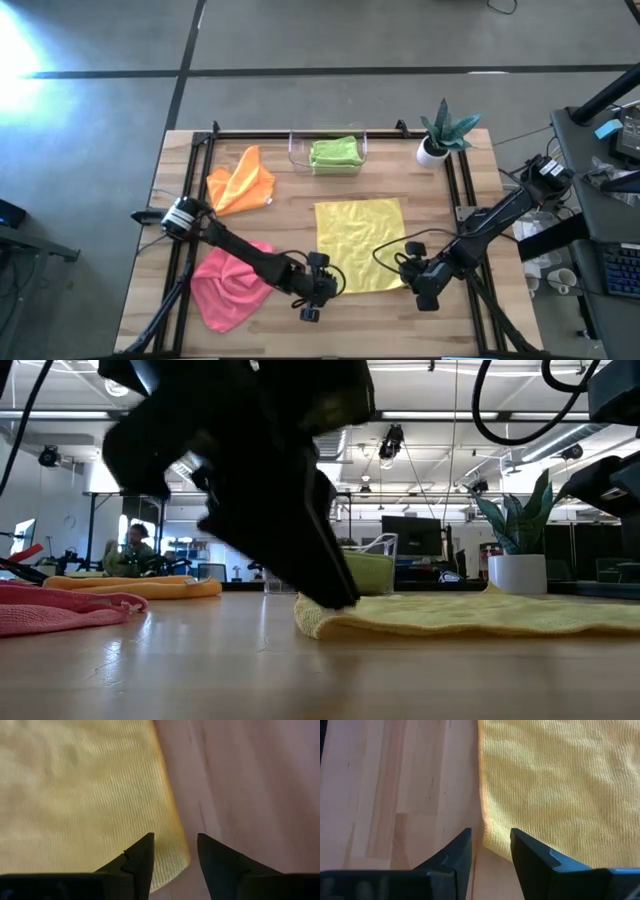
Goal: Fold microfiber towels
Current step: Fold the yellow microfiber towel on the table
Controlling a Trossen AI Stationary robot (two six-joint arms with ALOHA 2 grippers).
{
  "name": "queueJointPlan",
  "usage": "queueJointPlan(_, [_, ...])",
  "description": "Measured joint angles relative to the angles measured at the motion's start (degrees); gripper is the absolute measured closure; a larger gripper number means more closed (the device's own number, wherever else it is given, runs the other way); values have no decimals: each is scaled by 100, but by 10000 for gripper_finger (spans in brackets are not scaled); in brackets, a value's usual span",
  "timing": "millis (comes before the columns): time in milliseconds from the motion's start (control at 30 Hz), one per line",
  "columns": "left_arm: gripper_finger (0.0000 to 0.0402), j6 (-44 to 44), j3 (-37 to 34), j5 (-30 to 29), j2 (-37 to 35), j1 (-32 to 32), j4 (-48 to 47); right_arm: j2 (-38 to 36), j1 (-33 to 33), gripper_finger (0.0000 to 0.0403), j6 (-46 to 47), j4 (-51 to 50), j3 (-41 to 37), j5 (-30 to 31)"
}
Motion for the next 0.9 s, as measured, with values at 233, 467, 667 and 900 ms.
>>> queueJointPlan(233, [267,-26,77,-183,241,0,0,0,0,278,107,114,0,-2])
queueJointPlan(467, [286,-613,90,-445,240,39,-332,0,40,278,424,87,0,-7])
queueJointPlan(667, [387,-758,247,-469,220,47,-707,189,63,280,513,191,-14,16])
queueJointPlan(900, [398,-596,365,-382,-203,143,-870,741,61,278,178,1233,-15,345])
